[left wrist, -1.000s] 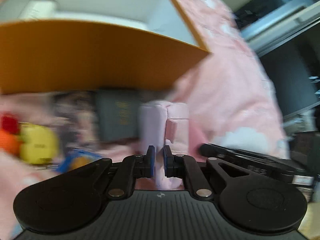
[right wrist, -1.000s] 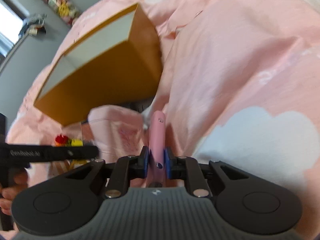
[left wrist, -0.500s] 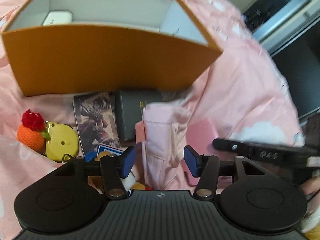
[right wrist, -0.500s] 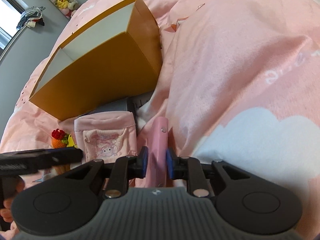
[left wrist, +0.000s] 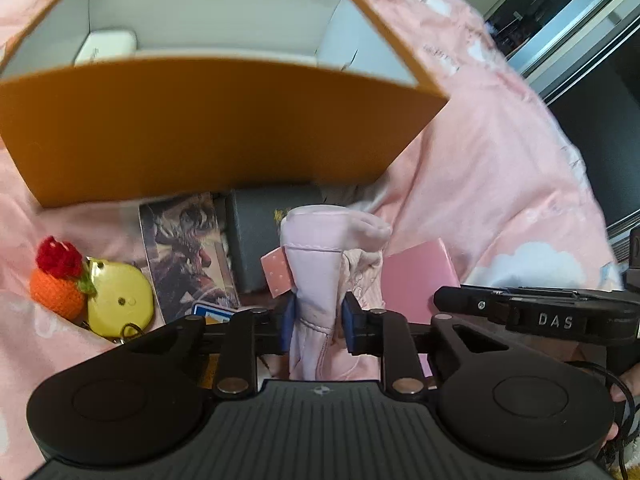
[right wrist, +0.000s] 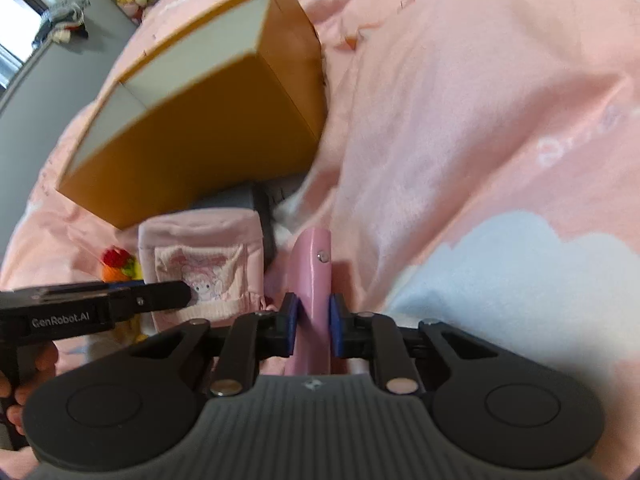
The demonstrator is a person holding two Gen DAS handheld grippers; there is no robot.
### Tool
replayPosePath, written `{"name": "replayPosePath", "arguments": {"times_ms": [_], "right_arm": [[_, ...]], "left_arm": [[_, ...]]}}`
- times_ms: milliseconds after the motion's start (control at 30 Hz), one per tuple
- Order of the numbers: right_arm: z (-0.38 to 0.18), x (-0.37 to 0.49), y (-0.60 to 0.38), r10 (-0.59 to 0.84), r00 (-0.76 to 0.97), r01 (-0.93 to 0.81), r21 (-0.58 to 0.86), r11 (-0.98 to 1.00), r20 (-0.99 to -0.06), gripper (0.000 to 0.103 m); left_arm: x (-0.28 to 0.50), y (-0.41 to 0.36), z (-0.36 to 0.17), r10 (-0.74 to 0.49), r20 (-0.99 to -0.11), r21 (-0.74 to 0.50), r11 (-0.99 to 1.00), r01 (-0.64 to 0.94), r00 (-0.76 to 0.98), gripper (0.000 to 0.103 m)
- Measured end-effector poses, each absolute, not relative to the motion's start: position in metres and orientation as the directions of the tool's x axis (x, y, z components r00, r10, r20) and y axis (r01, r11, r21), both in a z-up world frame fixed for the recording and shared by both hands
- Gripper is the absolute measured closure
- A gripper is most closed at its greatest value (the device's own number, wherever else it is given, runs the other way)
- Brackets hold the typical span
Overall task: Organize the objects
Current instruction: 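Carry the pink case and pink pouch up over the orange box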
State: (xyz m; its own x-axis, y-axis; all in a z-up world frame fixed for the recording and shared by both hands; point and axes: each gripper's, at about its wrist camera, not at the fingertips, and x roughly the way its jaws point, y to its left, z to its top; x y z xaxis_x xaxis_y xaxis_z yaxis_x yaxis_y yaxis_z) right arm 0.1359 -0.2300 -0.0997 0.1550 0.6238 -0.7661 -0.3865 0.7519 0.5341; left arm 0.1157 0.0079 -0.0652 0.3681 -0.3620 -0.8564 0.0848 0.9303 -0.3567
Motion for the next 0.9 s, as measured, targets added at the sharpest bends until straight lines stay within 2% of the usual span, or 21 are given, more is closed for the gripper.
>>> {"name": "replayPosePath", "arguments": {"times_ms": [167, 400, 567, 700, 900], "right_arm": [[-0.056, 0.139, -0.234, 0.664, 0.233, -0.424, 0.540, 0.727, -0.710, 0.085], [0.024, 0.162, -0.215, 0.737, 0.347, -0.540, 0.519, 0.663, -0.580, 0.085], [0.053, 0.200, -0.178, 0.765, 0.389, -0.578, 0.510, 0.637, -0.514, 0.085], [0.035, 0.231, -0.124, 0.754, 0.346, -0.559, 0.523, 0.643, -0.558, 0.085], [-0.033, 0.259, -0.047, 0.725, 0.149, -0.491, 0.586, 0.644, -0.672, 0.085]], "left_arm": [[0.110, 0.026, -0.024, -0.420, -0.798, -0.414, 0.903, 0.115, 0.433, 0.078], [0.132, 0.061, 0.046, -0.463, -0.699, -0.450, 0.877, 0.168, 0.545, 0.078], [0.168, 0.085, 0.079, -0.394, -0.680, -0.380, 0.911, 0.162, 0.618, 0.078], [0.203, 0.107, 0.068, -0.360, -0.711, -0.371, 0.922, 0.112, 0.604, 0.078], [0.231, 0.141, 0.037, -0.331, -0.735, -0.387, 0.922, 0.034, 0.592, 0.078]]}}
